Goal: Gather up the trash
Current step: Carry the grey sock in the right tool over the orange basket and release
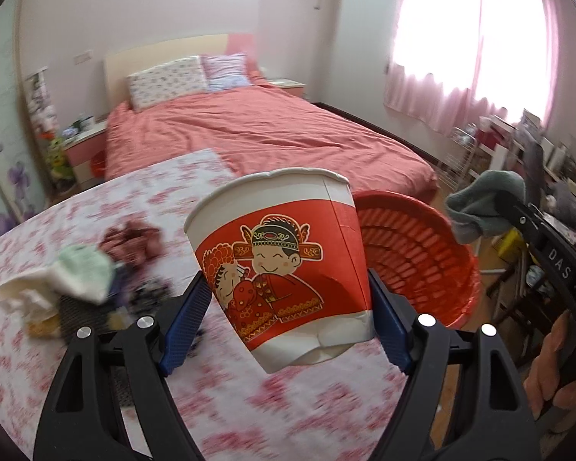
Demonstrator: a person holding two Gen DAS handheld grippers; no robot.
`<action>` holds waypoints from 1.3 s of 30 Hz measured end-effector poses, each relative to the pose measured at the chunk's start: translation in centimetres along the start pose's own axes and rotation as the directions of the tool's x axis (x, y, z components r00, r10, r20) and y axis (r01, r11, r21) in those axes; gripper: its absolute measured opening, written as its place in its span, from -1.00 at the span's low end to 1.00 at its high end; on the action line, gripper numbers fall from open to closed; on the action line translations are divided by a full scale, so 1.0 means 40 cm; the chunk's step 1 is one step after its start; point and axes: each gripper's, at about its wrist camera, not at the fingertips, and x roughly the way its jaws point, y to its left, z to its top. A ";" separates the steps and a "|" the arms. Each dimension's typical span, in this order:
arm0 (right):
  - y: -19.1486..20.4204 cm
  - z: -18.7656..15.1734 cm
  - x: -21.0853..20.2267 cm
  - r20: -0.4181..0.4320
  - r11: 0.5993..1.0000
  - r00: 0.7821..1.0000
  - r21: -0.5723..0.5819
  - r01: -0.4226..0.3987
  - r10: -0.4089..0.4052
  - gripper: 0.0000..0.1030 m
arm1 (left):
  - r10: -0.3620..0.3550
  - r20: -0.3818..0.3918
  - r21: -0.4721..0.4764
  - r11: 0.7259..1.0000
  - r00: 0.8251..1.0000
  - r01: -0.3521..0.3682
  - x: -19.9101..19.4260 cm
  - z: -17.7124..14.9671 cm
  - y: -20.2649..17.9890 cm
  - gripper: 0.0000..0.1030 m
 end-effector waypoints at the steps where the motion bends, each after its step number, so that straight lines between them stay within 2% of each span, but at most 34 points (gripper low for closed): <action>1: -0.014 0.000 0.007 0.000 1.000 1.000 0.007 0.005 -0.005 -0.87 | -0.008 -0.003 0.009 1.000 1.000 0.008 0.011 0.005 -0.015 0.52; 11: -0.095 -0.007 0.063 -0.013 0.998 1.000 0.063 0.028 -0.027 -0.87 | -0.083 -0.045 0.088 0.992 0.996 0.087 0.107 0.026 -0.139 0.52; 23: -0.157 -0.009 0.132 -0.050 0.992 0.999 0.125 0.027 -0.021 -0.85 | -0.097 -0.099 0.138 0.984 0.990 0.110 0.181 0.037 -0.212 0.53; 26: -0.165 -0.005 0.151 -0.061 0.990 0.998 0.139 0.014 -0.005 -0.75 | -0.083 -0.126 0.129 0.987 0.988 0.100 0.208 0.038 -0.225 0.60; 29: -0.169 -0.005 0.172 -0.078 0.989 0.997 0.145 0.012 0.000 -0.52 | -0.079 -0.145 0.108 0.990 0.986 0.095 0.220 0.036 -0.217 0.74; 35: -0.171 -0.016 0.171 -0.089 0.989 0.996 0.141 0.040 -0.028 -0.26 | -0.033 -0.158 0.084 0.995 0.987 0.046 0.207 0.023 -0.192 0.76; 39: -0.145 -0.019 0.151 -0.074 0.995 0.996 0.084 0.059 -0.053 -0.06 | 0.019 -0.141 0.080 0.997 0.990 -0.008 0.178 0.010 -0.156 0.76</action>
